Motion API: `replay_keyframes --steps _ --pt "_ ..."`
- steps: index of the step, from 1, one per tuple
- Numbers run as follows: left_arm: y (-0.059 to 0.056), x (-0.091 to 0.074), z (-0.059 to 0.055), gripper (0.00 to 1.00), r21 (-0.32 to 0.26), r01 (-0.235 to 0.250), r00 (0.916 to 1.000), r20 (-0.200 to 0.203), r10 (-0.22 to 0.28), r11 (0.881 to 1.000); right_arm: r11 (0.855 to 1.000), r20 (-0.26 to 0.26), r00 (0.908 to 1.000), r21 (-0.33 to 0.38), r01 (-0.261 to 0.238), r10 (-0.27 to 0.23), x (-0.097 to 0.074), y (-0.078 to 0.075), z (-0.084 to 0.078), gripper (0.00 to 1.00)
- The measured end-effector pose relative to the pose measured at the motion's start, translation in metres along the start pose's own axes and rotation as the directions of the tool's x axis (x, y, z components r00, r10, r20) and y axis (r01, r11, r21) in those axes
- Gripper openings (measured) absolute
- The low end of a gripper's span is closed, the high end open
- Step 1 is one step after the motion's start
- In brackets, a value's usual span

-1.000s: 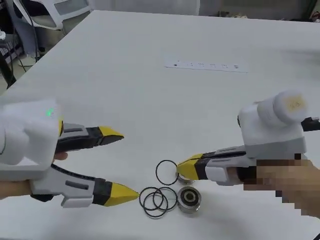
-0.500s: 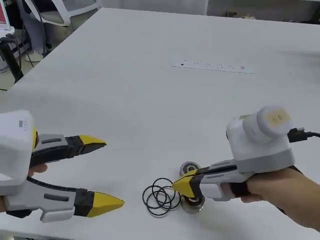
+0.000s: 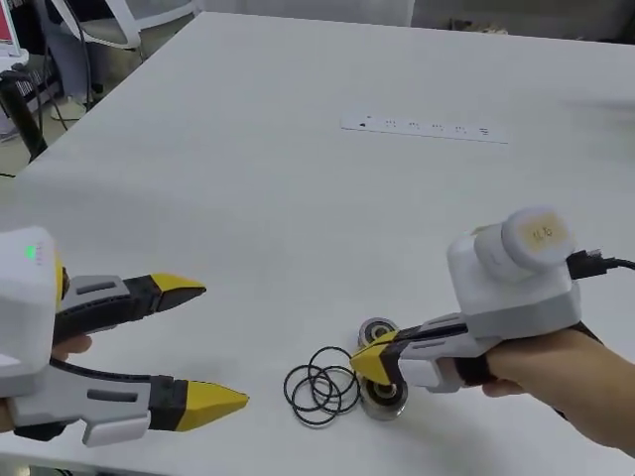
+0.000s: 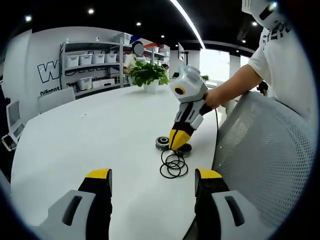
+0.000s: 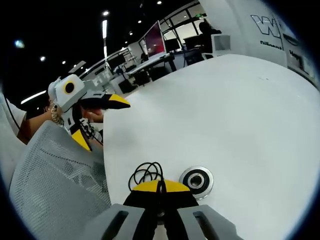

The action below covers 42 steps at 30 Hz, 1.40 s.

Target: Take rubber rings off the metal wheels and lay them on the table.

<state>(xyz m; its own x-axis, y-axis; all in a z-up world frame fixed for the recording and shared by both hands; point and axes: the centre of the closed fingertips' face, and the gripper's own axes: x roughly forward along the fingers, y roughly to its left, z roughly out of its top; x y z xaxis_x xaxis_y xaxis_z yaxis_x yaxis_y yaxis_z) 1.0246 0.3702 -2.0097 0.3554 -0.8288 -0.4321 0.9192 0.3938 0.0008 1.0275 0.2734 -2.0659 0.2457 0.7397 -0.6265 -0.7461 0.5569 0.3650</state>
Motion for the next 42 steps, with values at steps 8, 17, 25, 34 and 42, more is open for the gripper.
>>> replay_keyframes --steps 8,17,25,34,42 --pt "-0.001 -0.001 0.002 0.65 -0.017 -0.009 0.9998 0.016 0.009 1.000 1.000 0.011 0.9996 -0.007 0.025 -0.025 -0.003 -0.005 0.002 0.02" --pt "-0.006 -0.001 0.004 0.66 -0.021 0.001 0.9997 0.023 0.000 1.000 0.999 0.050 0.9980 -0.011 0.039 -0.038 -0.017 -0.005 0.013 0.03" --pt "-0.012 -0.005 0.007 0.71 -0.015 0.006 0.9998 0.017 -0.006 1.000 0.998 0.100 0.9945 -0.053 0.039 -0.033 -0.033 0.003 0.028 0.06" --pt "-0.015 -0.011 0.012 0.80 -0.024 0.000 0.9997 0.023 0.000 1.000 0.991 0.162 0.9863 -0.123 0.050 -0.029 -0.058 0.014 0.034 0.17" --pt "-0.020 -0.016 0.013 0.84 -0.030 -0.012 0.9997 0.023 0.012 0.999 0.984 0.182 0.9828 -0.169 0.061 -0.030 -0.081 0.018 0.025 0.30"
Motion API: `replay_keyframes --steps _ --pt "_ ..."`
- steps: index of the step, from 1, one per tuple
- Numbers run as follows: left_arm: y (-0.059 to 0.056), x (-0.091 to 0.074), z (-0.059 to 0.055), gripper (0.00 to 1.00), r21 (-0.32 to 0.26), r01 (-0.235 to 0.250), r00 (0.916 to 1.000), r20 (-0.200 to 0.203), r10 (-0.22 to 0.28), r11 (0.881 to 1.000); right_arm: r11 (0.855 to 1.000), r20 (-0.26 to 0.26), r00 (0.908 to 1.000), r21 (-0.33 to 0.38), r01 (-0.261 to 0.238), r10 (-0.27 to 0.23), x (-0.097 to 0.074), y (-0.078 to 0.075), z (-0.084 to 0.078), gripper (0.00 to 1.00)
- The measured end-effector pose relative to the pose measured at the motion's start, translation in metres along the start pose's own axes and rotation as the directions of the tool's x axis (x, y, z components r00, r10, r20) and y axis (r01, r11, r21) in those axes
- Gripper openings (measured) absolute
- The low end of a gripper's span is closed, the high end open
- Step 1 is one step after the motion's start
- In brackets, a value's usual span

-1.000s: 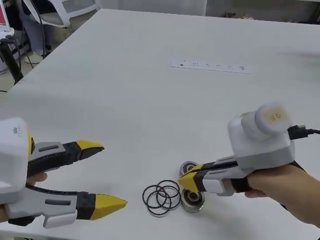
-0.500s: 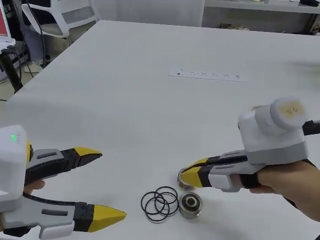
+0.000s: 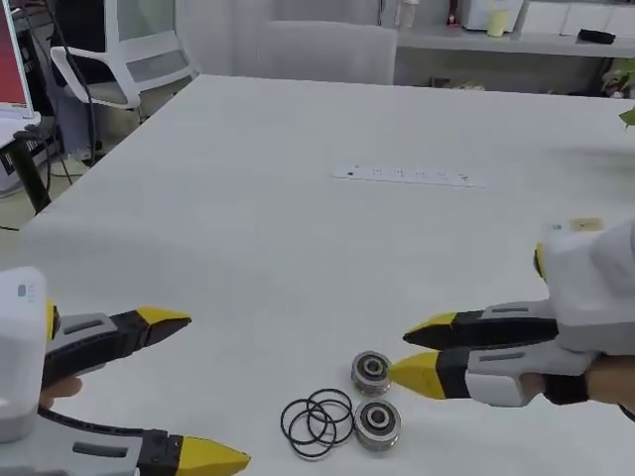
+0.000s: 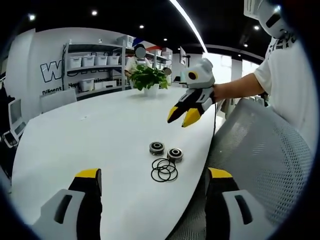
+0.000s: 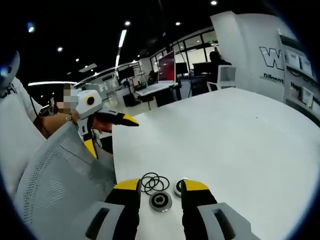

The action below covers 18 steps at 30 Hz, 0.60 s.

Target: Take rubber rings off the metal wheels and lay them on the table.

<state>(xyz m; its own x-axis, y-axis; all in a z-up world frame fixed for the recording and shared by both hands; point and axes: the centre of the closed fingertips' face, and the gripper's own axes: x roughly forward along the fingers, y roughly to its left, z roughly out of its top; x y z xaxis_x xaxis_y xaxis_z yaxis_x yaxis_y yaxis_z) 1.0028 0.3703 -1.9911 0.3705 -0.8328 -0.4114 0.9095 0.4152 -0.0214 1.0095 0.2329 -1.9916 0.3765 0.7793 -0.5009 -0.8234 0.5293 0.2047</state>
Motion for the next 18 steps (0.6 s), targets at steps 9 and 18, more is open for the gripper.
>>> replay_keyframes --steps 9,18 --pt "-0.002 -0.008 -0.001 0.87 -0.022 -0.027 0.9996 0.006 0.027 0.999 0.999 0.032 0.9990 -0.016 0.030 -0.030 -0.026 0.000 -0.006 0.44" --pt "-0.004 -0.014 -0.004 0.91 -0.045 -0.041 0.9991 0.004 0.041 0.998 0.998 0.057 0.9965 0.000 0.061 -0.061 -0.043 0.003 -0.019 0.55"
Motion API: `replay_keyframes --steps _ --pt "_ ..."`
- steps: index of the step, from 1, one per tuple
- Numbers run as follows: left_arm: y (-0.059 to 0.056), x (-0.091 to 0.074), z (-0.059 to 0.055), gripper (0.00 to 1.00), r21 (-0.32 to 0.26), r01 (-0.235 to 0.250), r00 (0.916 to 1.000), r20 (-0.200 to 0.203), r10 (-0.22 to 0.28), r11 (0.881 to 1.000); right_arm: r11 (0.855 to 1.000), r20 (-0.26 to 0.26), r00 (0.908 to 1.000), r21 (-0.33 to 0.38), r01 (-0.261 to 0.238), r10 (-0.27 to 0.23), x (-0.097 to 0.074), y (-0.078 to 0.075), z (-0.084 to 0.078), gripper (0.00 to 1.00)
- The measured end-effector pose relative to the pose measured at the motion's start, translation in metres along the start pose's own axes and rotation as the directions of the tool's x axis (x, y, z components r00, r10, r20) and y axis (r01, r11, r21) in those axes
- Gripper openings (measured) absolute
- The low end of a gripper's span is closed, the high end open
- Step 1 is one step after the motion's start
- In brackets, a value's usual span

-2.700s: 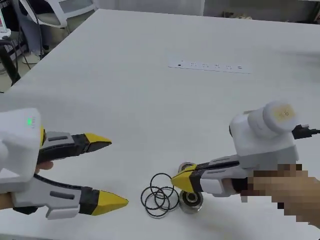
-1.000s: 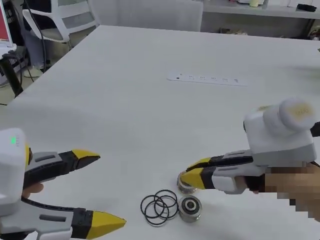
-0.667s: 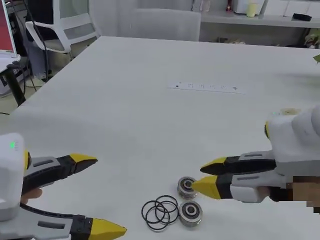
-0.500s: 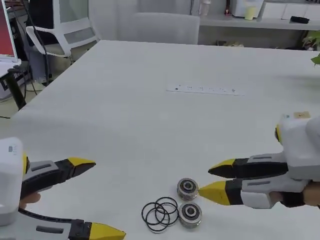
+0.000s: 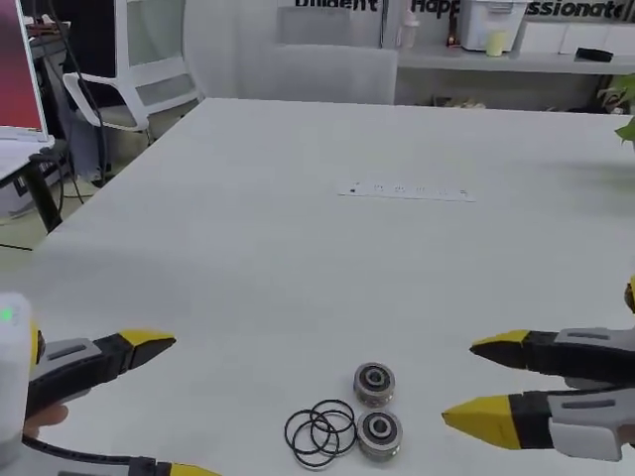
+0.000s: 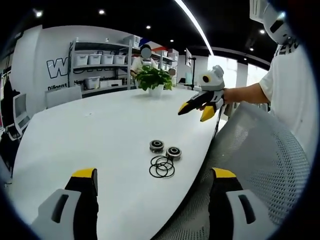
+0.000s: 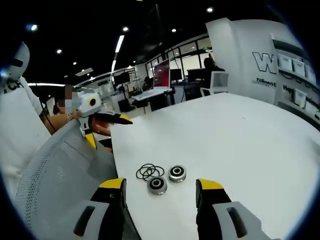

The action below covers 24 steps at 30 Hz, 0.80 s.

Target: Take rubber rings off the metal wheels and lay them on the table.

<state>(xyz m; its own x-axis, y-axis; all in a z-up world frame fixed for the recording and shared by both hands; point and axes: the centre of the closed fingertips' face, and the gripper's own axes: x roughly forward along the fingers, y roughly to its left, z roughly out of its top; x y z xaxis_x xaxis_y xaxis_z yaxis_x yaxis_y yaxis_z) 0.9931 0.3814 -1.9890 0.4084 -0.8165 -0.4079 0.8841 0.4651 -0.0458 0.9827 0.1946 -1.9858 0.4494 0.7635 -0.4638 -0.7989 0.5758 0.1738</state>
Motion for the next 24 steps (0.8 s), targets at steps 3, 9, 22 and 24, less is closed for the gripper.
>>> replay_keyframes --steps 3,9,22,24 --pt "0.002 -0.001 0.001 0.92 -0.008 -0.010 0.9999 0.011 0.010 1.000 1.000 0.016 0.9998 0.020 0.016 -0.016 -0.005 -0.001 -0.006 0.58" --pt "0.002 -0.001 0.001 0.92 -0.019 -0.014 0.9998 0.013 0.014 1.000 0.996 -0.016 0.9984 0.070 0.055 -0.054 -0.015 -0.005 -0.031 0.67" --pt "0.003 -0.001 -0.001 0.93 -0.050 -0.024 0.9996 0.011 0.024 0.998 0.984 -0.035 0.9930 0.136 0.116 -0.112 -0.031 -0.008 -0.057 0.79" --pt "0.003 -0.002 -0.001 0.93 -0.055 -0.027 0.9995 0.012 0.028 0.998 0.984 -0.048 0.9927 0.138 0.116 -0.111 -0.032 -0.006 -0.061 0.81"
